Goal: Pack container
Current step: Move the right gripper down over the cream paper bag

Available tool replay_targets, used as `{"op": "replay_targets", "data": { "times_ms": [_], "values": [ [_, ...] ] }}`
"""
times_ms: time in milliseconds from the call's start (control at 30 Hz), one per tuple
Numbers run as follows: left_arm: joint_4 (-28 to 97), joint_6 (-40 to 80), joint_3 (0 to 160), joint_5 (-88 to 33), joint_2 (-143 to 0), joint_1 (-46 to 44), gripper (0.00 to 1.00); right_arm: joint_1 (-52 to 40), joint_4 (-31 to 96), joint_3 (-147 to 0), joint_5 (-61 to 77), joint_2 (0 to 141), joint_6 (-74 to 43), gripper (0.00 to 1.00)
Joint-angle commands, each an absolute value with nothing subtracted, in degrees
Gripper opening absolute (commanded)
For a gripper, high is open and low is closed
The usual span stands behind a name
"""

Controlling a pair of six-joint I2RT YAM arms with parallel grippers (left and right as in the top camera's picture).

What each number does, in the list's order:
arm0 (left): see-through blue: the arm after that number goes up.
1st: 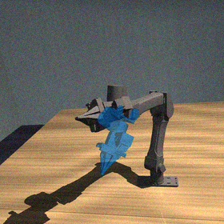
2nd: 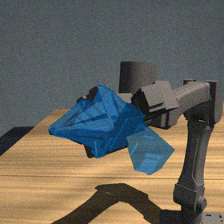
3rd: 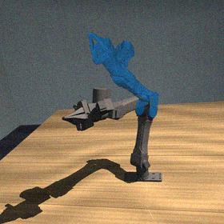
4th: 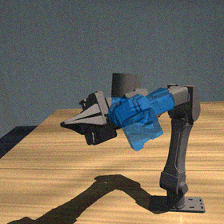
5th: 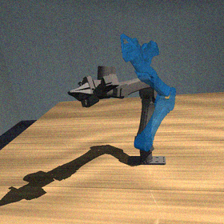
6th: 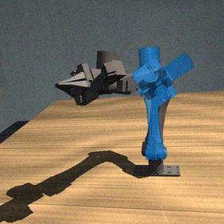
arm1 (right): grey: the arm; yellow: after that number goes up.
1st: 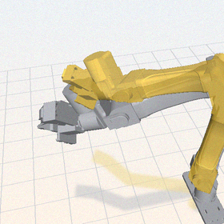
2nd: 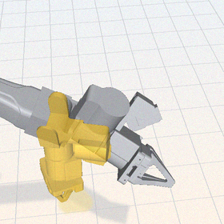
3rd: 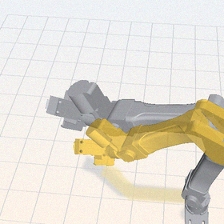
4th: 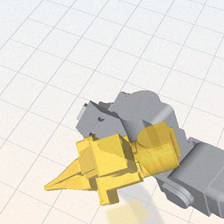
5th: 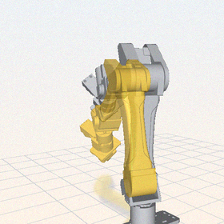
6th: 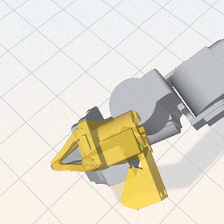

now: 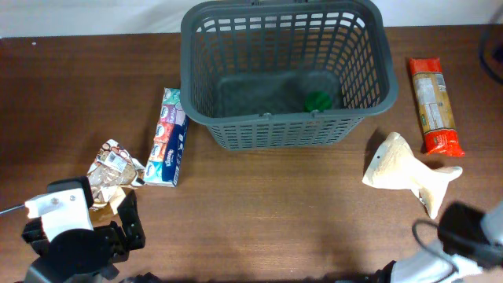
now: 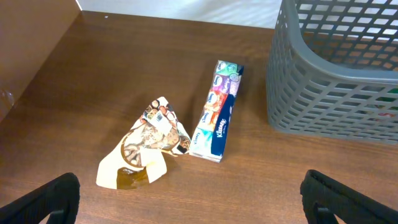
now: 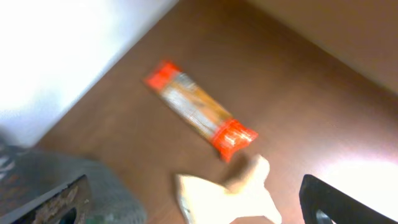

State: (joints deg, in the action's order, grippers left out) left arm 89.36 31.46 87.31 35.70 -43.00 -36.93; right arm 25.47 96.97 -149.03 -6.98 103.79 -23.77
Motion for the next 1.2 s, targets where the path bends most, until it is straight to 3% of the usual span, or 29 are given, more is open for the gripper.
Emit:
{"op": "replay_targets", "data": {
  "times_ms": [0,267,567,733,1033,1167],
  "values": [
    [89.25,31.18,87.59,35.29,-42.89,-36.69,1.00,29.08,97.34,-136.59,-14.00,97.19,-33.78,0.99],
    [89.25,31.18,87.59,35.29,-42.89,-36.69,1.00,39.05,95.31,-107.81,-14.04,91.81,-59.29,0.99],
    [89.25,31.18,87.59,35.29,-42.89,-36.69,1.00,41.23,76.53,-84.88,8.93,93.01,-78.11,0.99],
    [89.25,31.18,87.59,35.29,-42.89,-36.69,1.00,41.21,71.07,-76.86,12.91,93.01,-80.88,0.99],
    [89.25,31.18,87.59,35.29,-42.89,-36.69,1.00,40.75,69.19,-71.33,0.40,93.01,-82.76,0.99],
    [89.25,31.18,87.59,35.29,-42.89,-36.69,1.00,38.06,66.87,-71.26,-4.38,93.01,-77.17,0.99]
  ]
}}
